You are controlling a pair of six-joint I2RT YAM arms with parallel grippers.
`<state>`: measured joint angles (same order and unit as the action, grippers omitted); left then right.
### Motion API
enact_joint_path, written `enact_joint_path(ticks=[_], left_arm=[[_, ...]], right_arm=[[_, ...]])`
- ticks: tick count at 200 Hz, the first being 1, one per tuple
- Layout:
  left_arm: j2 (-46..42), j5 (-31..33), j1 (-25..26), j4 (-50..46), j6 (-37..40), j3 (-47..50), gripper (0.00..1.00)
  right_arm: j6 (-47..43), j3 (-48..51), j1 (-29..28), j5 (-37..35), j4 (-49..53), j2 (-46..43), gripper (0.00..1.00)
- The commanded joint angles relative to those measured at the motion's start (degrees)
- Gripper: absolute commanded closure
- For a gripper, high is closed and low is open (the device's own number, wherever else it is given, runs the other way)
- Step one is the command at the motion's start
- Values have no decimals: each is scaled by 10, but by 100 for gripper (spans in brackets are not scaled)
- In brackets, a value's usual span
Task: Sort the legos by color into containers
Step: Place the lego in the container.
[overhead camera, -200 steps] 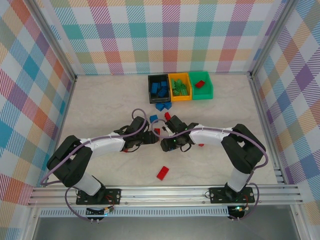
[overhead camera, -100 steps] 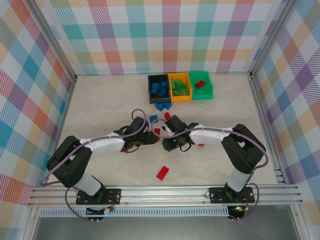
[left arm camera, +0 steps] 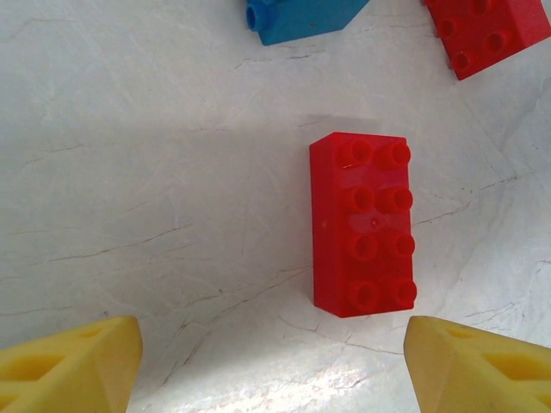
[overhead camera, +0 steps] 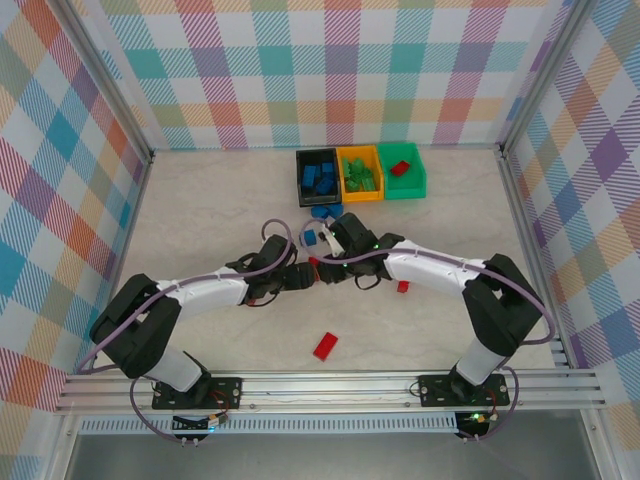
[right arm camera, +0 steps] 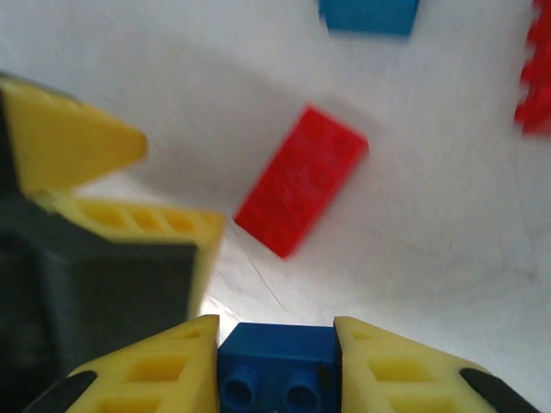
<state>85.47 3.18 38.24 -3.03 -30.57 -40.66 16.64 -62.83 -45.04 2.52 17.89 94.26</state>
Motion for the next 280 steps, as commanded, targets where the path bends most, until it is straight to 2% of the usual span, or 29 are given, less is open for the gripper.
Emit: enact_joint_path(ticks=[1,65,124,144,163,176,192,228,280], left_arm=[[-31,26,6,-16,-10,16,21],[-87,36,7,-29,-29,49,20],[-162,64,11,-58,-43,72,21],[-184,67,14,-68,-47,77,20],[-205,80,17,-84,-49,83,20],[-221,88,18,-94,-50,88,20],[-239,97,18,-106,-50,93,20],[-251,111,18,-112,-51,102,20],[-166,94,18,-75,-36,72,20]], right_arm=[[-23,-46,22,4,2,-12,67],[-37,-191,94,4,-19,62,66],[-51,-372,132,-27,-38,220,63],[-58,-481,140,-29,8,299,55],[-64,-581,141,-23,64,357,39],[-61,-620,142,-11,91,376,36],[-54,-593,141,8,75,360,34],[-55,-425,135,30,5,260,33],[-52,-166,130,25,-65,90,33]])
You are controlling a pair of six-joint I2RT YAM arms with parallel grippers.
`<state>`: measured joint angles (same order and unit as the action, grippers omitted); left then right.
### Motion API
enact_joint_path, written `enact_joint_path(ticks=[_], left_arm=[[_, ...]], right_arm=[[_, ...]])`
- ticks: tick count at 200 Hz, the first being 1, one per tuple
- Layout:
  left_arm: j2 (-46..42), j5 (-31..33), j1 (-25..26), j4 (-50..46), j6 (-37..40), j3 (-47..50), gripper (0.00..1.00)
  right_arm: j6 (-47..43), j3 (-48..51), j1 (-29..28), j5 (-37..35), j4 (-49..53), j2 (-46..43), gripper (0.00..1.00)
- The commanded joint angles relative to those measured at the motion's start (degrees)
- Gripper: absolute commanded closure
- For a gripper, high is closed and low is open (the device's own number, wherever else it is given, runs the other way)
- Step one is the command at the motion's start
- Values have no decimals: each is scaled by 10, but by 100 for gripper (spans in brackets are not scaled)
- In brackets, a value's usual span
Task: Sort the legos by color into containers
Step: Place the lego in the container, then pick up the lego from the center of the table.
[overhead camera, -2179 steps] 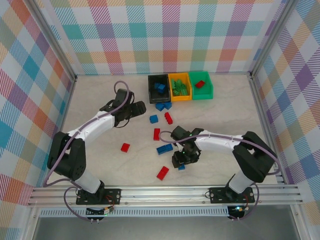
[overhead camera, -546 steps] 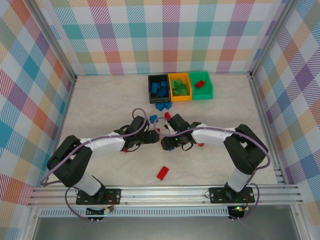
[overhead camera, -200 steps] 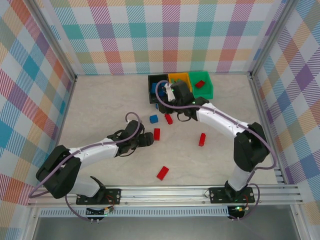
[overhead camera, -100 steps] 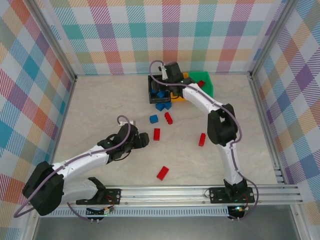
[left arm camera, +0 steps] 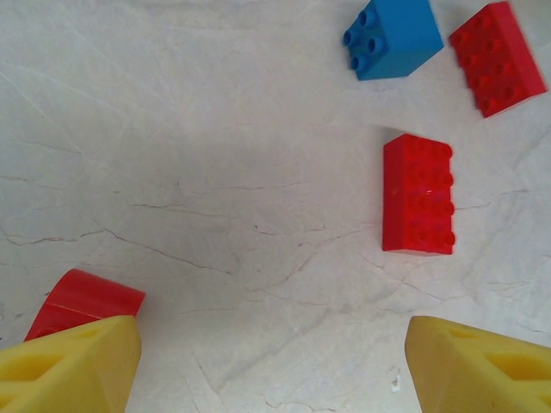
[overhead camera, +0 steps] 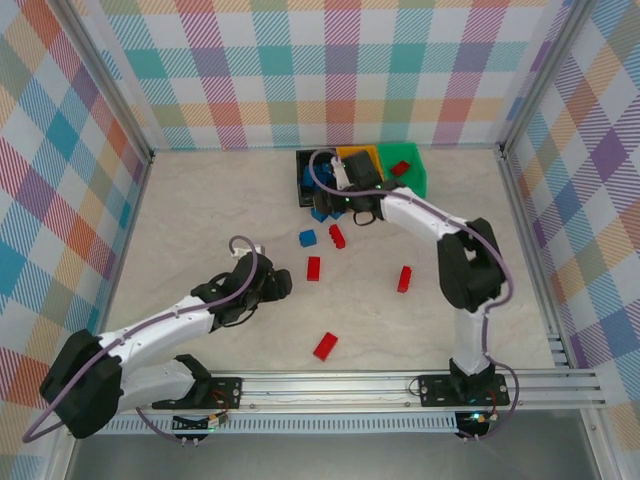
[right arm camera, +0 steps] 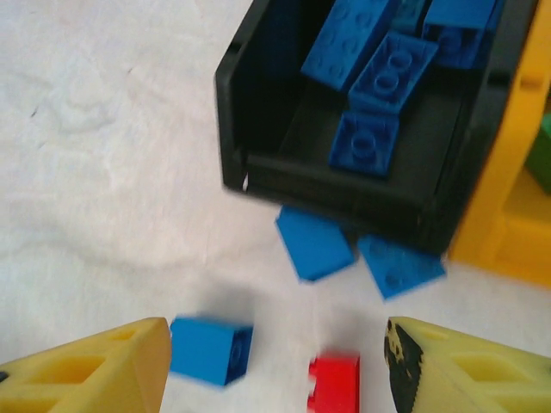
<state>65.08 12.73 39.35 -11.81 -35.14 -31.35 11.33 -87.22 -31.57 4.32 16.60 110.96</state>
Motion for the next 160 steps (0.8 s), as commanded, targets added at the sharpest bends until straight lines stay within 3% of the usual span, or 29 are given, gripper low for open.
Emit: enact_joint_path(ticks=[1,64,112,160], left_arm=[[40,-2,7,13,10,-22,20],[158,12,3,17,2,-117,20],[280,2,1,-36,43,-270,20],[391,6,-16,-158,77,-421,21]], right_arm=[[2,84,-5,7,-53,-79,33],[15,315,-4,-64,-81,-215,31],[21,397,-4,-103,-89,-260,31],[15,426,-3,-129,-82,-294,30]])
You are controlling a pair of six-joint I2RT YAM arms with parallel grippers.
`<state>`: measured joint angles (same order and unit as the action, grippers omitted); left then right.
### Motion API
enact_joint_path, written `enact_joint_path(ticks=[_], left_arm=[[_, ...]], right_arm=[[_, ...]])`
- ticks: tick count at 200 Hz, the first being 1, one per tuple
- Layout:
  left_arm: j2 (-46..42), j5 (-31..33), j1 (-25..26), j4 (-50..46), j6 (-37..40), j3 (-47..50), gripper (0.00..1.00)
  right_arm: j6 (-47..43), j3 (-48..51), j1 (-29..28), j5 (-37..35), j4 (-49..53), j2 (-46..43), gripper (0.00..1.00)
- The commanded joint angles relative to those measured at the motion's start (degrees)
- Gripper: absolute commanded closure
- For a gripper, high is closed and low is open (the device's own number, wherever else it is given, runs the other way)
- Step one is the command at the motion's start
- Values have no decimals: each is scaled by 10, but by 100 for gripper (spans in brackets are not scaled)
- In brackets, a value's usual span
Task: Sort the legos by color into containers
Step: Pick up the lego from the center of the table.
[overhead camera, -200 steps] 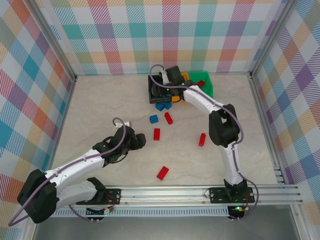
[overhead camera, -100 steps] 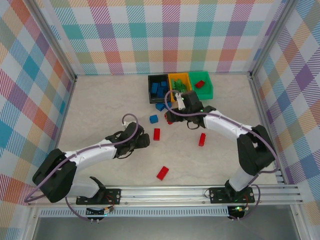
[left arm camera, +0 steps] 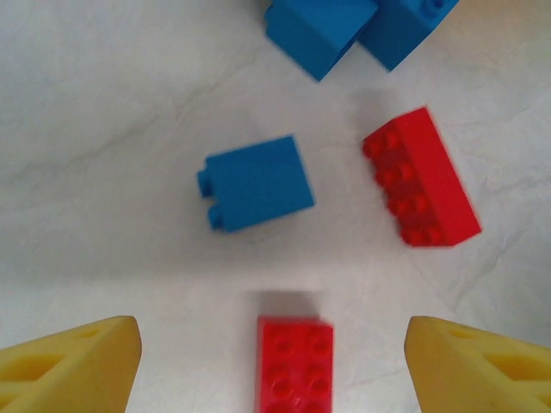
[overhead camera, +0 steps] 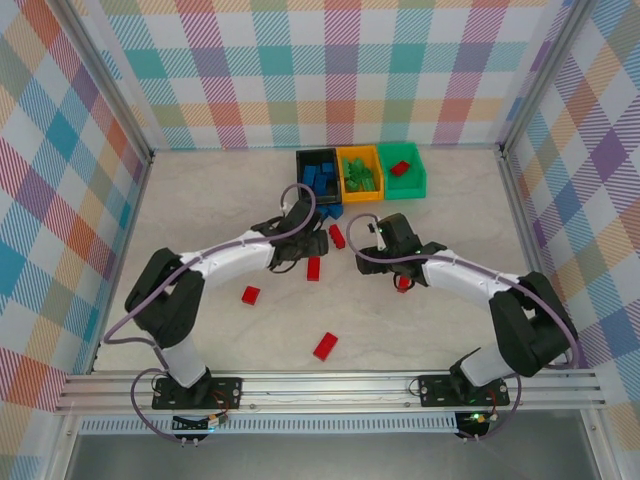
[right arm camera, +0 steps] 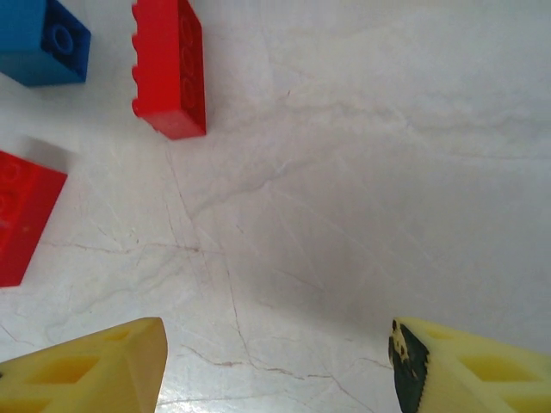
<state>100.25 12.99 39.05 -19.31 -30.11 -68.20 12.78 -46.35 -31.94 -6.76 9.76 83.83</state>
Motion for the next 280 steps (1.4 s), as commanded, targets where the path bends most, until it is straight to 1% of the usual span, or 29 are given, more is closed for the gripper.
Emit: enact_joint_path(ticks=[1,22,68,87,96,113,127,162,180,187,244,280], left_arm=[[42,3,-14,-84,27,-55,21],[74,-27,-36,-95,27,-89,22],[148,-123,-83,-115,32,-160,23],[179,-176,-97,-115,32,-183,24],[191,-202,-102,-111,31,-190,26],[204,-226,-105,-101,25,-192,26],[211,-233,-106,-100,24,-194,29],[206,-242,-106,-89,26,-185,54],[190,-238,-106,-85,30,-180,56],[183,-235,-106,-82,31,-179,60],[140,-224,-106,-67,31,-199,60],[139,-211,-107,-64,39,-251,60]], right_arm=[[1,18,0,-18,-14,-24,30],[7,33,0,-15,-20,-36,30],[7,44,0,-22,-19,-50,30],[6,48,0,-25,-20,-58,30],[5,50,0,-26,-20,-60,30],[5,51,0,-30,-20,-63,30],[5,53,0,-32,-20,-64,30],[5,58,0,-32,-25,-66,30],[7,58,0,-30,-26,-65,30],[7,58,0,-29,-27,-65,30],[6,58,0,-29,-22,-69,30],[9,65,0,-27,-19,-83,30]])
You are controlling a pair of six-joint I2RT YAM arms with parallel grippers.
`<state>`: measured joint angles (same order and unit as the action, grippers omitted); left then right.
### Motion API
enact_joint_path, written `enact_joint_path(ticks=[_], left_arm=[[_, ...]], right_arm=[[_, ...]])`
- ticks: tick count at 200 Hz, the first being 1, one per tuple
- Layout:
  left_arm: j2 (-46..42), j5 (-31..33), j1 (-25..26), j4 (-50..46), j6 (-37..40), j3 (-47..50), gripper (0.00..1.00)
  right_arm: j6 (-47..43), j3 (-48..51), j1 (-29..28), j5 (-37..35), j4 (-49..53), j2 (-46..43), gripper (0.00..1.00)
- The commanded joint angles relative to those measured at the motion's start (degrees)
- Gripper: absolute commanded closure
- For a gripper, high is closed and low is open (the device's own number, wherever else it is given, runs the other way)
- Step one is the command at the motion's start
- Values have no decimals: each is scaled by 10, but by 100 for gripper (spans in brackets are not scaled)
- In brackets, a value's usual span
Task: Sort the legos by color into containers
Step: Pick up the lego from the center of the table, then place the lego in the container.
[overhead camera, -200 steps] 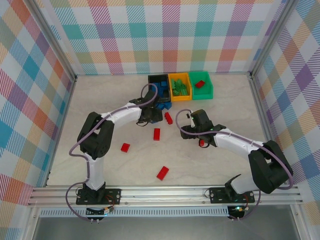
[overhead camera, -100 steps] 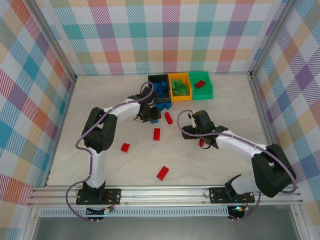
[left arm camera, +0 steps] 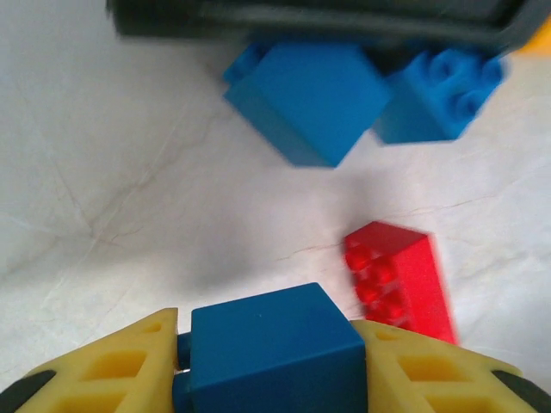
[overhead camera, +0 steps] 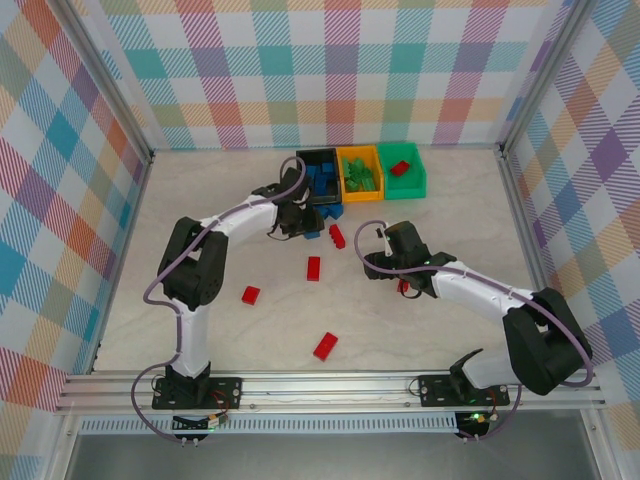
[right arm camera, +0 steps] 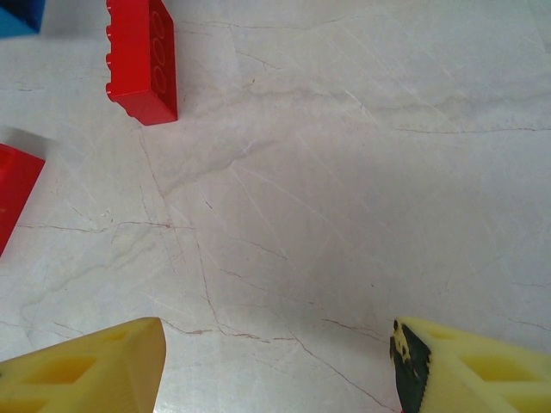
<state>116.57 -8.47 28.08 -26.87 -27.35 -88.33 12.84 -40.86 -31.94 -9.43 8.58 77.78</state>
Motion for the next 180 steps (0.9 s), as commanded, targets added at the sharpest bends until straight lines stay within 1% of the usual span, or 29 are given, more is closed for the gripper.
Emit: enact_joint_path(ticks=[1,17,63,106,122,148,153,159,173,180], left_arm=[[-24,4,3,12,13,-51,60],[-8,3,0,5,17,-89,60],[59,-5,-20,-23,34,-239,60],[143,-47,-44,-44,10,-380,58],[168,-59,-49,-37,1,-408,58],[191,-45,-59,-27,-8,-419,56],[192,-44,-61,-26,-11,-418,55],[193,-39,-64,-30,-17,-417,51],[186,-36,-65,-32,-22,-403,34],[175,-37,-64,-23,-21,-384,27]], right_arm=[[9,10,0,0,-7,-23,30],[11,13,0,-1,-2,-30,30],[25,32,0,3,6,-62,30],[40,54,0,15,10,-99,29],[45,57,0,20,15,-107,29],[52,65,0,24,19,-121,29],[53,65,0,24,21,-122,29],[53,65,0,24,23,-125,29],[54,65,0,24,26,-127,29],[54,65,0,25,25,-125,28]])
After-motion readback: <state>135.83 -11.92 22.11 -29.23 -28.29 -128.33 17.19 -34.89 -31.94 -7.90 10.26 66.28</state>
